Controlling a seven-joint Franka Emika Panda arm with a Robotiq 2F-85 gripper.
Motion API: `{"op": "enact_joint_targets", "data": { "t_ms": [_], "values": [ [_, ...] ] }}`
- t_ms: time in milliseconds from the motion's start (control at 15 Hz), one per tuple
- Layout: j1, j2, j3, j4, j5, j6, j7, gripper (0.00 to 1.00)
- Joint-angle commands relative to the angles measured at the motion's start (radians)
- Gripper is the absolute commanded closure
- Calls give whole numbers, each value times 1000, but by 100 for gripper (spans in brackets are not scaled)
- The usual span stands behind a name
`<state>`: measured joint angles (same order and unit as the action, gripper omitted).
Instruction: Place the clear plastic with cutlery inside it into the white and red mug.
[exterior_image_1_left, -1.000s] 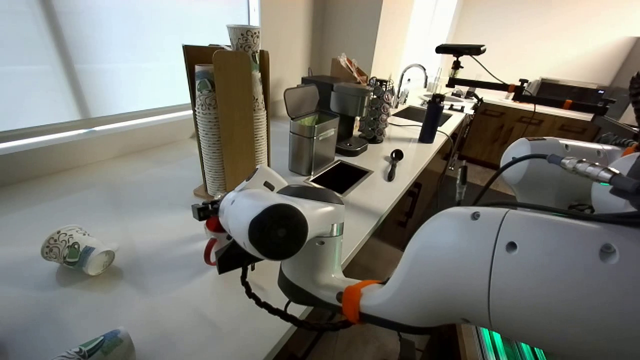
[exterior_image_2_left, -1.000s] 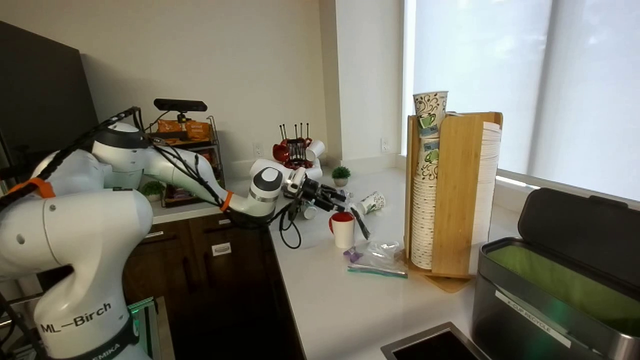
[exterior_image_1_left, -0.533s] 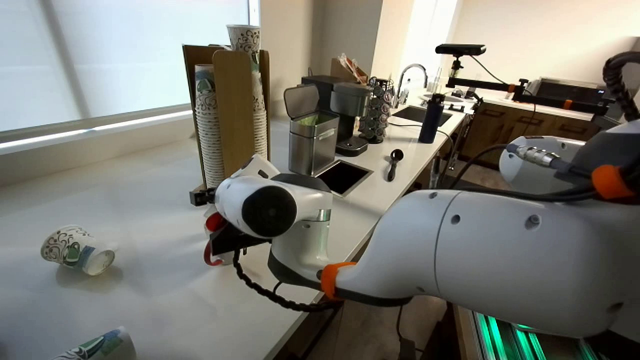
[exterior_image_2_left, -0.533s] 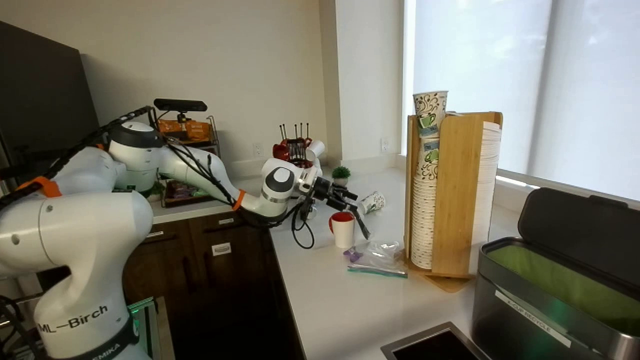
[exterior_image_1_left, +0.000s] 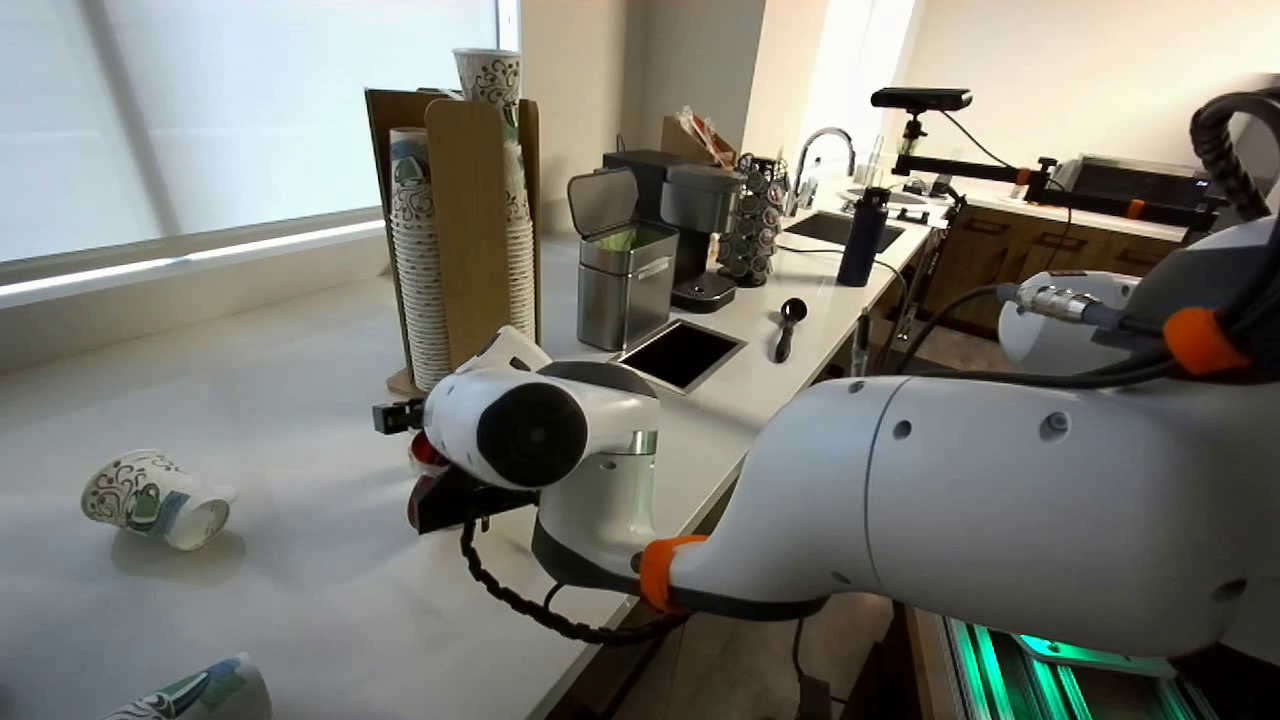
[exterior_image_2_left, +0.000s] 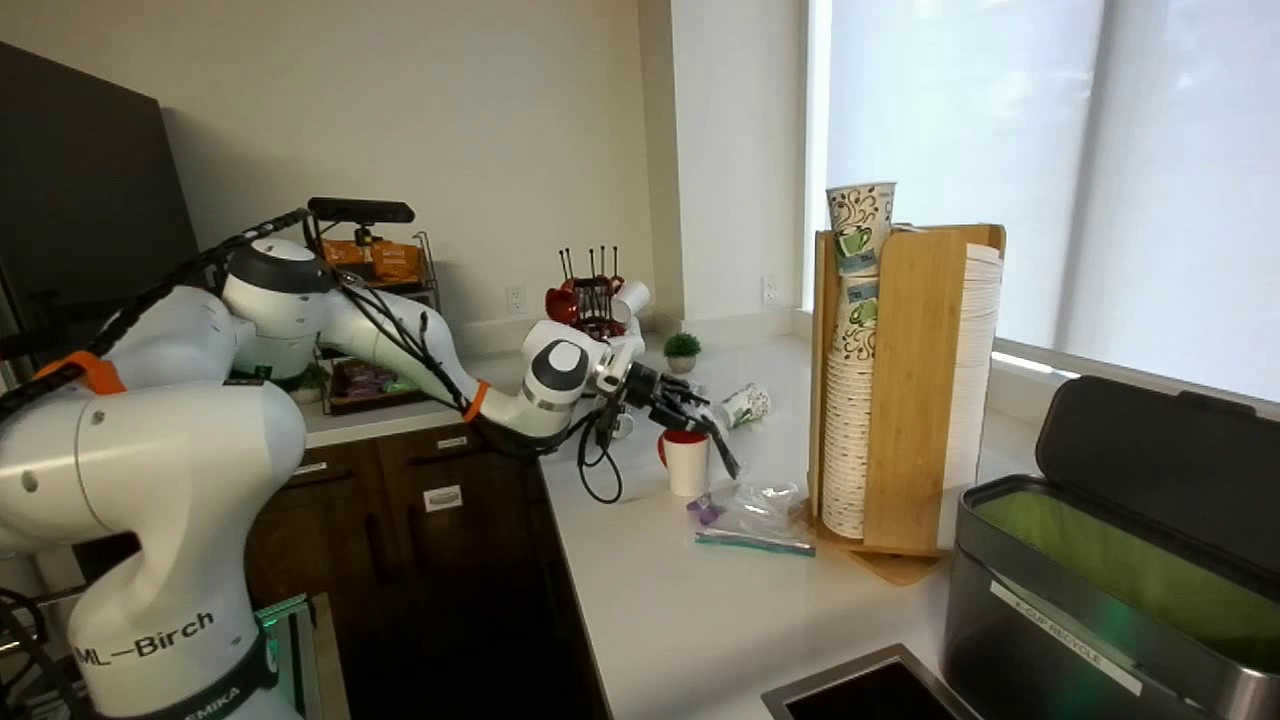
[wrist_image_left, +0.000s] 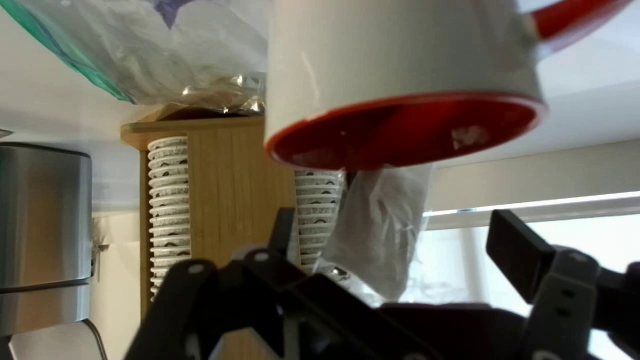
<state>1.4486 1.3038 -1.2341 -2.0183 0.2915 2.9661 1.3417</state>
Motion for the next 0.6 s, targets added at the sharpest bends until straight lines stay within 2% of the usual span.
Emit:
{"op": "enact_joint_targets", "data": {
  "t_ms": [0,533],
  "values": [
    [9,-38,16,-14,-3,-1,8,34],
    [20,-34,-3,-25,-5,0,13,96]
  ]
}}
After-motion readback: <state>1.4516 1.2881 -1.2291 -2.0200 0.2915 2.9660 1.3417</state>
